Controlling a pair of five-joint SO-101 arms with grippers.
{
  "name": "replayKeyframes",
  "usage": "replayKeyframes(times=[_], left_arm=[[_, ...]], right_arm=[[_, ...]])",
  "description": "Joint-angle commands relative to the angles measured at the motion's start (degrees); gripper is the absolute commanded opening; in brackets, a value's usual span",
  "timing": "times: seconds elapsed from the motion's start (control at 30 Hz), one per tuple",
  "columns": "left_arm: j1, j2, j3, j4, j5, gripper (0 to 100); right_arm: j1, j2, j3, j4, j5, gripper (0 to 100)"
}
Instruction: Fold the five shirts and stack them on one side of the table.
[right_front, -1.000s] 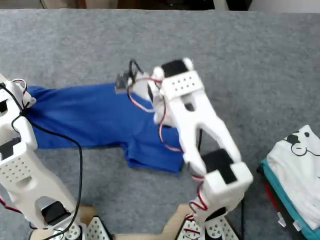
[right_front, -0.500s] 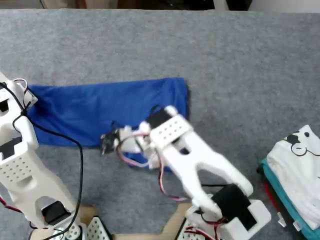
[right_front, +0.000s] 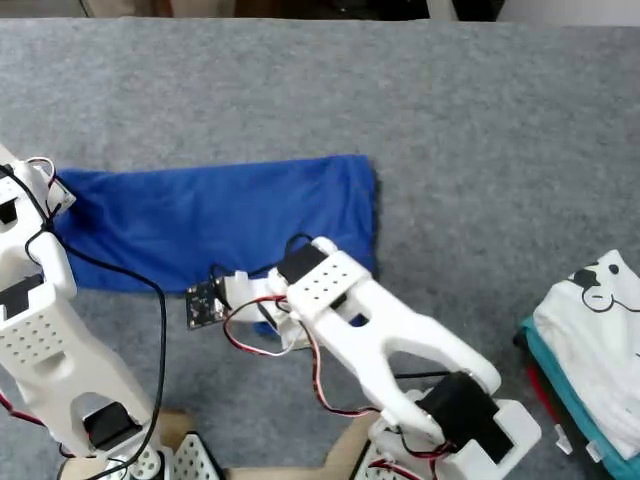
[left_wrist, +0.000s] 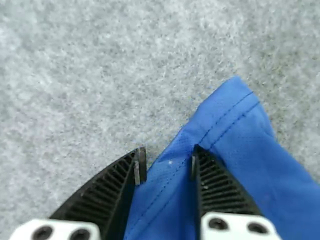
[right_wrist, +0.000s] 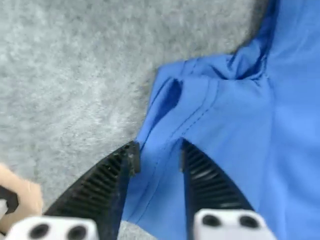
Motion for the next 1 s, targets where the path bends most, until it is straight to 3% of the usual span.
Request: replayKeyframes(times=[0.0,0.4,0.7,0.97], left_arm=[[1.05,-3.38,-0.18,0.18,0.26,16],[0.97,-3.38,-0.09,0.18,0.26,16],[0.97,-3.38,-0.09,0.18,0.26,16],[0.97,-3.38,-0.09,0.18,0.18,16]], right_arm=[[-0.40,-1.98,1.63,-2.81,-0.62,20.7],[-0.04,9.27,1.54,-6.33,-0.70,20.0],[9.89,16.13,-8.13,-5.63,-0.44,1.3],[11.82,17.80,-20.44,0.44,-0.35,0.4]])
